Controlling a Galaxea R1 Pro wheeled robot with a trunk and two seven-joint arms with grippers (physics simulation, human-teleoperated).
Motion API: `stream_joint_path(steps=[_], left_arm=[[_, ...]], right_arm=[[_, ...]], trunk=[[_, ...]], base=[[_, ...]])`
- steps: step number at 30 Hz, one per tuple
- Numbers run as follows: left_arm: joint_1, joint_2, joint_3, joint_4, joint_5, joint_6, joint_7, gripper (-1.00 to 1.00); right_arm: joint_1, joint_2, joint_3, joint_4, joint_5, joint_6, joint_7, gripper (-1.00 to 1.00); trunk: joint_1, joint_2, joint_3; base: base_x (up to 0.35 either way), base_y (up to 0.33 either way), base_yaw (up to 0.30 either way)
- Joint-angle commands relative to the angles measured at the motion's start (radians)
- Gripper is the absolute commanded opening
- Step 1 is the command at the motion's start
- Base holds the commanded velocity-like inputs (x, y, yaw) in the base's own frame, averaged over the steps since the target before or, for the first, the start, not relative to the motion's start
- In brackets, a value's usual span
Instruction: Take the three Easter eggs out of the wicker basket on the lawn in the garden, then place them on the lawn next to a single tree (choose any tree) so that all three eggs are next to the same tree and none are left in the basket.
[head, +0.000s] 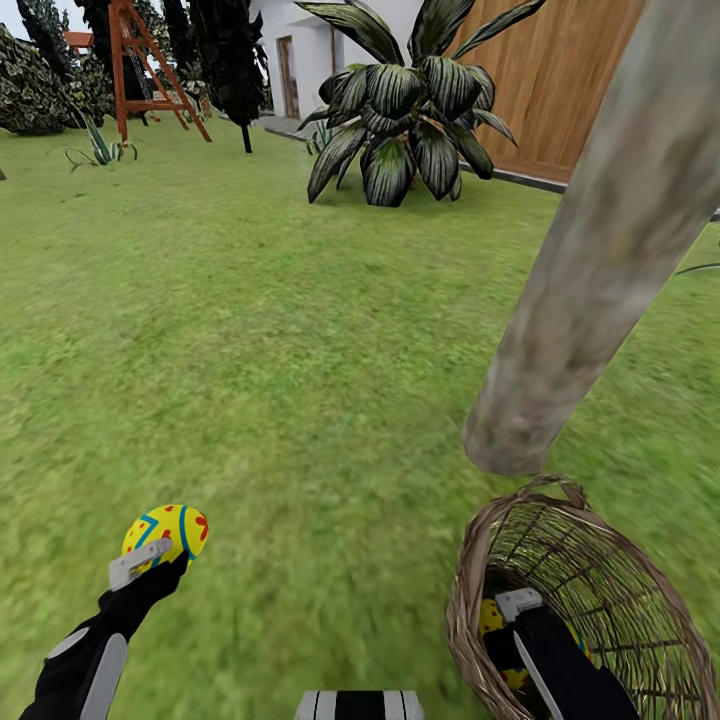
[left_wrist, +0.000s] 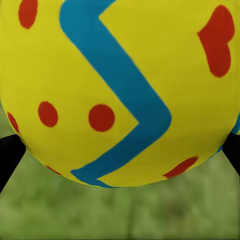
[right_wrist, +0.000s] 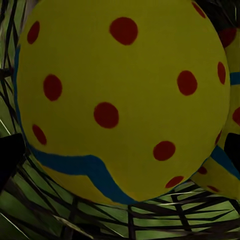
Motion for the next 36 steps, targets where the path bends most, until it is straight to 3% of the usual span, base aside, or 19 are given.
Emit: stream_joint_path(steps=[1, 8, 9, 36], left_arm=[[0.000, 0.000, 0.000, -0.001, 0.010, 0.006, 0.003, -1.00], [0.000, 0.001, 0.000, -0.003, 0.012, 0.006, 0.003, -1.00], [-0.001, 0.002, 0.000, -0.004, 0.012, 0.006, 0.003, -1.00], [0.000, 0.001, 0.000, -0.004, 0.012, 0.006, 0.002, -1.00]], right_arm=[[0.000, -0.001, 0.002, -0.001, 0.011, 0.005, 0.009, 1.00], [0.000, -0.001, 0.002, -0.001, 0.011, 0.005, 0.008, 1.00], [0.000, -0.001, 0.002, -0.001, 0.011, 0.005, 0.008, -1.00], [-0.001, -0.002, 0.001, 0.000, 0.009, 0.004, 0.009, -1.00]], trunk=[[0.000, -0.001, -0.005], [0.001, -0.001, -0.009], [0.001, -0.001, -0.009], [0.001, -0.001, -0.009]], base=[[0.000, 0.000, 0.000], [0.000, 0.000, 0.000], [0.000, 0.000, 0.000], [0.000, 0.000, 0.000]])
